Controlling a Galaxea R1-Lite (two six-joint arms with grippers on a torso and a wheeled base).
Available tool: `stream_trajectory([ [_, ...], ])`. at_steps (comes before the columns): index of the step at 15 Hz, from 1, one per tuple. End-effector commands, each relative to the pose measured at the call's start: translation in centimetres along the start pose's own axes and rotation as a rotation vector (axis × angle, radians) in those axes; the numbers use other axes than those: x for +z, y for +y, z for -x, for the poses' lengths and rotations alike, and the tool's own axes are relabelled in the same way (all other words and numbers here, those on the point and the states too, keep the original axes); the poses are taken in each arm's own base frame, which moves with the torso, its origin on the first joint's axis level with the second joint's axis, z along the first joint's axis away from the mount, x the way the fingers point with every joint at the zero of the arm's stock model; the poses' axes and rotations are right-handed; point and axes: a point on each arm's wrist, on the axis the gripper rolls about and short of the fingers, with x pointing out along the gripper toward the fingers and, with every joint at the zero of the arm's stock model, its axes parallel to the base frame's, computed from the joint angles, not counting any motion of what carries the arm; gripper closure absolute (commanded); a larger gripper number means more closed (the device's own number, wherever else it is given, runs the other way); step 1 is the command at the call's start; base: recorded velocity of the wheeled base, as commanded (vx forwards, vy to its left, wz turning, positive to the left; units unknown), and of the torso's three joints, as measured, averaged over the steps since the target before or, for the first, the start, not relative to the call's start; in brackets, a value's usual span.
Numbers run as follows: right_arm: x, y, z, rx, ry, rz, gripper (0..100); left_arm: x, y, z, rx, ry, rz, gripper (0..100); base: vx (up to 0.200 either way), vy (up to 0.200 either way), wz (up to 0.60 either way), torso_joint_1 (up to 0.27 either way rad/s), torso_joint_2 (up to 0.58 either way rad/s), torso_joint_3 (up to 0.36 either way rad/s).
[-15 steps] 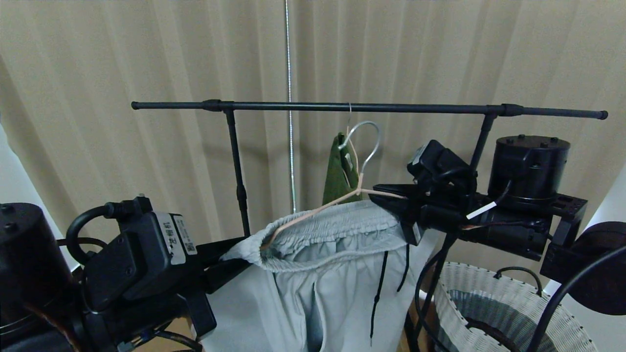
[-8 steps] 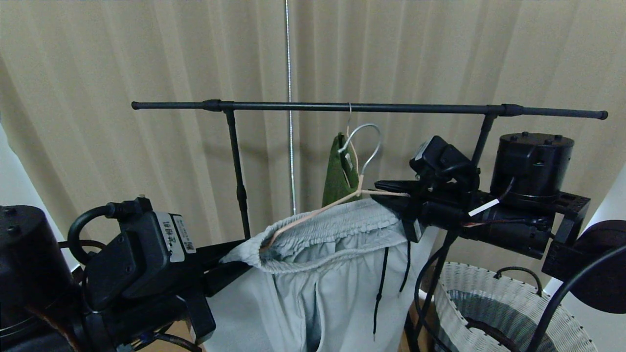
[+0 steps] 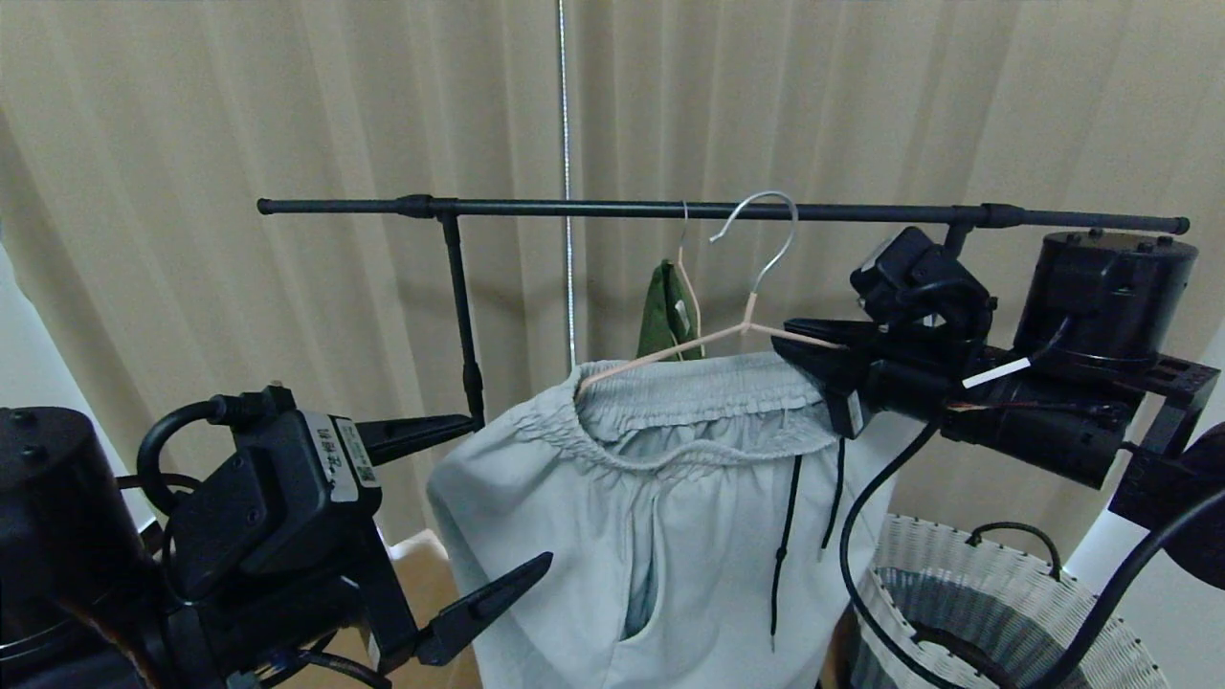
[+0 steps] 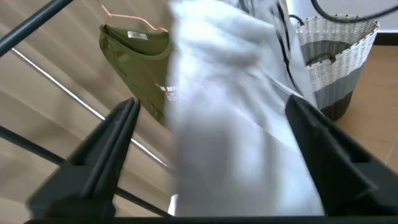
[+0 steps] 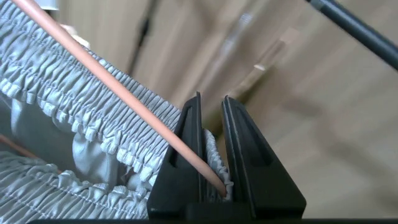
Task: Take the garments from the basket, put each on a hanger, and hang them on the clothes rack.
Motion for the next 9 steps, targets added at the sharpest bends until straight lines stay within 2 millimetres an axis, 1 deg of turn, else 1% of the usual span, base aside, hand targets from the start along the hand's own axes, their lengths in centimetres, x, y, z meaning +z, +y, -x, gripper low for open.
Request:
stream_trajectory([
  [1, 0.5, -0.9, 0.8, -0.046, -0.013, 0.000, 100, -0.4, 0.1, -0.1, 0.008, 0.020, 0.014, 0, 0.000, 0.000, 0.00, 0.000, 0.00, 0.000],
  [2, 0.5, -1.2, 0.9, -0.065, -0.012, 0.000, 100, -0.8, 0.3, -0.3, 0.016, 0.038, 0.032, 0, 0.000, 0.000, 0.00, 0.000, 0.00, 0.000],
  [3, 0.8, -1.6, 1.1, -0.095, -0.016, 0.000, 100, -1.5, 0.7, -0.4, 0.049, 0.081, 0.059, 0, 0.000, 0.000, 0.00, 0.000, 0.00, 0.000],
  [4, 1.0, -1.7, 1.3, -0.105, -0.020, 0.001, 100, -2.0, 0.7, -0.5, 0.055, 0.104, 0.071, 0, 0.000, 0.000, 0.00, 0.000, 0.00, 0.000],
  [5, 1.4, -1.9, 1.6, -0.120, -0.034, -0.002, 100, -3.0, 0.4, -1.0, 0.041, 0.150, 0.108, 0, 0.000, 0.000, 0.00, 0.000, 0.00, 0.000],
  [6, 1.6, -1.9, 1.7, -0.125, -0.037, -0.003, 100, -3.3, 0.3, -1.3, 0.039, 0.167, 0.129, 0, 0.000, 0.000, 0.00, 0.000, 0.00, 0.000],
  [9, 1.9, -1.8, 2.2, -0.126, -0.053, -0.001, 100, -4.4, 0.5, -3.0, 0.108, 0.234, 0.204, 0, 0.000, 0.000, 0.00, 0.000, 0.00, 0.000],
])
